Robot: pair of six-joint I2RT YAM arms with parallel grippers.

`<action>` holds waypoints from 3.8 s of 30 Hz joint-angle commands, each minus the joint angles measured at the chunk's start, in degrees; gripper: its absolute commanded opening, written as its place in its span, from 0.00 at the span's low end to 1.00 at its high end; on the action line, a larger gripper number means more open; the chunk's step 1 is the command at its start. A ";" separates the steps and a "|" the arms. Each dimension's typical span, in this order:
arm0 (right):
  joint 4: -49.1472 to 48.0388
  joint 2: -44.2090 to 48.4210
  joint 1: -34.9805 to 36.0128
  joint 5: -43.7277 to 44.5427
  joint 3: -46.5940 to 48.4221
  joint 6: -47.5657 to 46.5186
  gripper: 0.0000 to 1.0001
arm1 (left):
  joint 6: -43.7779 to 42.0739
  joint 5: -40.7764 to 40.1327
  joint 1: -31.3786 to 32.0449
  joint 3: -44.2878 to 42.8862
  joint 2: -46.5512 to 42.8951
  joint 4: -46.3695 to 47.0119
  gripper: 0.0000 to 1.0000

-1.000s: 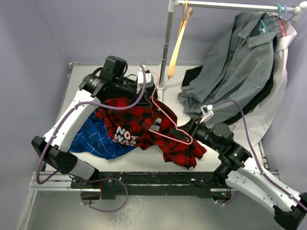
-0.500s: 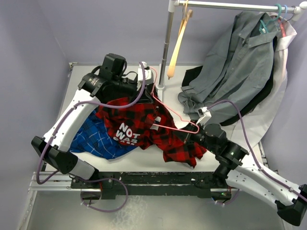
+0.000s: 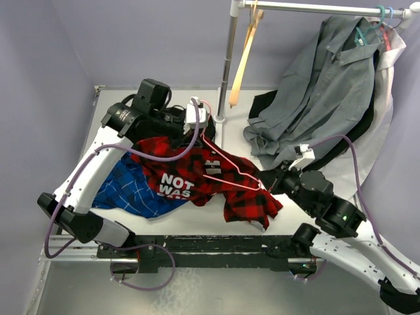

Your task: Place the shirt on the hanger

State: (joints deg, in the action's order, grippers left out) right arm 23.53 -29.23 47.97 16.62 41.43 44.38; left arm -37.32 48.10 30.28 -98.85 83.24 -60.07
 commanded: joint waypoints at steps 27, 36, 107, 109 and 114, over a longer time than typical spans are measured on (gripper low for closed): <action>21.32 -16.07 0.02 3.62 20.79 -9.44 0.00 | -5.40 -37.86 7.44 6.25 -9.65 15.04 0.00; 26.34 -25.39 0.02 6.19 24.69 -13.88 0.00 | -7.30 -40.26 7.84 6.16 -13.85 15.50 0.00; -34.31 -42.43 1.93 -26.68 26.75 5.64 0.02 | 6.27 -50.48 10.41 25.92 -21.34 38.33 0.00; -30.78 -40.37 3.37 -25.75 27.66 -0.01 0.36 | 6.02 -48.84 10.37 25.73 -21.54 37.42 0.00; -22.38 -34.07 4.07 -26.83 25.47 -8.77 1.00 | 5.73 -47.51 10.41 26.36 -21.40 37.17 0.00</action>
State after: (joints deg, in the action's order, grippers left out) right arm -1.78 -70.17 50.92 -9.13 66.94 45.67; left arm -33.36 -1.67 40.69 -70.59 62.19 -23.99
